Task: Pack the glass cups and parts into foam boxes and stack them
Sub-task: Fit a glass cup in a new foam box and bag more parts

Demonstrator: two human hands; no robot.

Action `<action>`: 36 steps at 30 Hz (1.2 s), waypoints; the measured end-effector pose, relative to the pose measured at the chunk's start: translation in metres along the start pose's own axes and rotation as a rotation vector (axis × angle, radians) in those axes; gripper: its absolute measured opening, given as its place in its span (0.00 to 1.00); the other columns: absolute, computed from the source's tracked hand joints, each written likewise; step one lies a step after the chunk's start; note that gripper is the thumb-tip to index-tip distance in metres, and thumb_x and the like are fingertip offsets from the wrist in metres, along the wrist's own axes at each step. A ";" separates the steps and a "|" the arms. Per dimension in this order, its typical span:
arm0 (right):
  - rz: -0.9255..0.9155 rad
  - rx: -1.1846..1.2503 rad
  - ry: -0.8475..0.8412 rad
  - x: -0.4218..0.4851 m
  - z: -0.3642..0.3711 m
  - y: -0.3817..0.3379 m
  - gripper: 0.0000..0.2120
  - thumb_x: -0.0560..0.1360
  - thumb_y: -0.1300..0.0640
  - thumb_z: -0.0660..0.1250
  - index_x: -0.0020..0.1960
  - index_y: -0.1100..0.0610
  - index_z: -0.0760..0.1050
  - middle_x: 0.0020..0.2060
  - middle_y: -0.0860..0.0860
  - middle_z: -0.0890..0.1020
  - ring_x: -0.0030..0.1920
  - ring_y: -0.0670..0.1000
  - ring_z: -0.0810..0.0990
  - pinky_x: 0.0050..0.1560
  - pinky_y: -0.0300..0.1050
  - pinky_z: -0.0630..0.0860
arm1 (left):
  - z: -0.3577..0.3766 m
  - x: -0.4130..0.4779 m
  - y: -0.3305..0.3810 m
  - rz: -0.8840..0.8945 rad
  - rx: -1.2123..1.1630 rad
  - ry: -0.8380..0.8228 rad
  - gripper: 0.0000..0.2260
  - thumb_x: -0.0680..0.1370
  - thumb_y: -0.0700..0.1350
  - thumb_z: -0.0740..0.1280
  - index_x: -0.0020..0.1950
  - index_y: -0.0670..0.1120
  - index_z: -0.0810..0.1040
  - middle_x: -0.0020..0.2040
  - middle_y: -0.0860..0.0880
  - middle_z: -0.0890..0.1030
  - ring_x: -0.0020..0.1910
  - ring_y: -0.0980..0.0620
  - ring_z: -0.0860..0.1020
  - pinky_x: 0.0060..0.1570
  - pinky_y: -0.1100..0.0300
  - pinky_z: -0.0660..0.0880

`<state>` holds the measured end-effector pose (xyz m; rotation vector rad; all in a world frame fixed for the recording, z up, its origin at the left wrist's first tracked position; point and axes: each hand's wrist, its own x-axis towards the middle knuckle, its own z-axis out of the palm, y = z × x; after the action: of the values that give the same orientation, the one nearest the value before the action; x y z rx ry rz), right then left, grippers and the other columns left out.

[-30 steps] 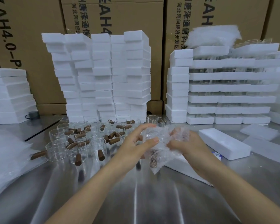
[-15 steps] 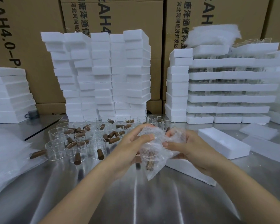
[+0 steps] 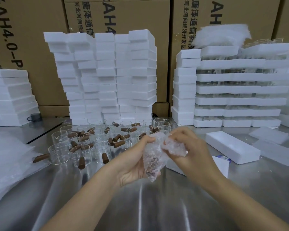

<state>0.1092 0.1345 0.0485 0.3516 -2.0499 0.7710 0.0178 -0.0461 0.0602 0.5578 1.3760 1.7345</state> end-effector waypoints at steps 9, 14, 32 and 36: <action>-0.076 -0.070 -0.182 -0.004 0.000 0.002 0.08 0.75 0.61 0.78 0.53 0.57 0.84 0.57 0.41 0.79 0.58 0.39 0.80 0.57 0.29 0.70 | -0.017 0.001 0.002 -0.038 0.003 -0.080 0.25 0.81 0.61 0.70 0.69 0.44 0.82 0.62 0.40 0.84 0.57 0.40 0.84 0.37 0.50 0.86; -0.104 -0.196 -0.198 -0.004 -0.003 0.002 0.16 0.73 0.66 0.74 0.58 0.51 0.84 0.58 0.42 0.76 0.55 0.40 0.75 0.55 0.27 0.68 | -0.011 0.002 -0.001 -0.036 0.025 -0.037 0.32 0.74 0.63 0.81 0.67 0.43 0.79 0.55 0.41 0.85 0.39 0.47 0.84 0.28 0.59 0.81; 0.080 -0.011 -0.126 -0.006 0.004 -0.007 0.08 0.80 0.59 0.74 0.54 0.47 0.88 0.60 0.40 0.79 0.56 0.43 0.80 0.53 0.29 0.71 | -0.002 0.001 0.000 0.046 -0.111 0.110 0.30 0.74 0.60 0.79 0.68 0.44 0.80 0.46 0.45 0.85 0.33 0.52 0.81 0.23 0.63 0.75; 0.190 0.048 0.036 -0.004 0.005 -0.011 0.18 0.74 0.63 0.77 0.48 0.39 0.80 0.46 0.42 0.79 0.42 0.49 0.78 0.40 0.34 0.72 | 0.005 -0.001 0.000 0.127 -0.002 0.078 0.28 0.77 0.60 0.78 0.72 0.51 0.75 0.44 0.46 0.86 0.34 0.50 0.81 0.25 0.62 0.77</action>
<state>0.1135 0.1226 0.0473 0.1696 -2.0536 0.9352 0.0224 -0.0441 0.0619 0.5930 1.4200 1.8765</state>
